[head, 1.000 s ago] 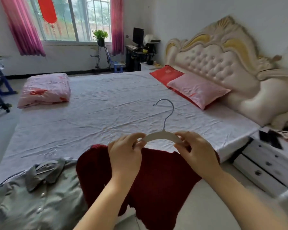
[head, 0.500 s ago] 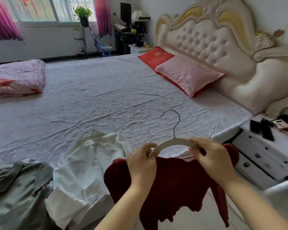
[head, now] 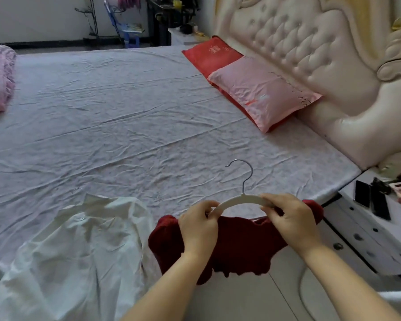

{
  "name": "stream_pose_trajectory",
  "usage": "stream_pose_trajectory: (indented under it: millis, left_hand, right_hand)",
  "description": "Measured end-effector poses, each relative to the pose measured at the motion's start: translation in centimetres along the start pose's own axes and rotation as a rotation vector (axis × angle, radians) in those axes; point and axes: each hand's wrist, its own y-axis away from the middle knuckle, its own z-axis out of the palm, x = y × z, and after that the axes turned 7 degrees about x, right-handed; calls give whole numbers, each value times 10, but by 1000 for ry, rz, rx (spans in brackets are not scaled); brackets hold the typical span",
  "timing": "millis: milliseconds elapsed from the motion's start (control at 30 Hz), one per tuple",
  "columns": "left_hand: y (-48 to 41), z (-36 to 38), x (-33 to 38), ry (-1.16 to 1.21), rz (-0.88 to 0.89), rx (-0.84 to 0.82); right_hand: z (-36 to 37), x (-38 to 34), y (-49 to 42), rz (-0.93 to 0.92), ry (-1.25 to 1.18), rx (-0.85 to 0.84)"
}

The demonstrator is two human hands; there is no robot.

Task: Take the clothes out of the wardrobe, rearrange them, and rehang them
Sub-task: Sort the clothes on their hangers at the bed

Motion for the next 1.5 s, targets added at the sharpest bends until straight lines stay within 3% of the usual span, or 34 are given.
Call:
stream_pose_trajectory:
  millis: [300,567,767,1067,1500]
  left_hand:
    - [-120,40,-11,-163,-87,60]
    - [-231,71,-34,-287,-269,151]
    - [-296,82,-76,-432,-268,148]
    - [-265,73,-115,-556,-454,146]
    - [-188,-14,-79,-669,-428,273]
  right_hand:
    - [83,41,-118,-13,-61,-179]
    - [181,76,-225,-30,-84,-463]
    - [279,103,-267,29,-8,-669]
    - [290,115,-221,25,90,-951]
    - [261,7,-186,-210,77,-1027]
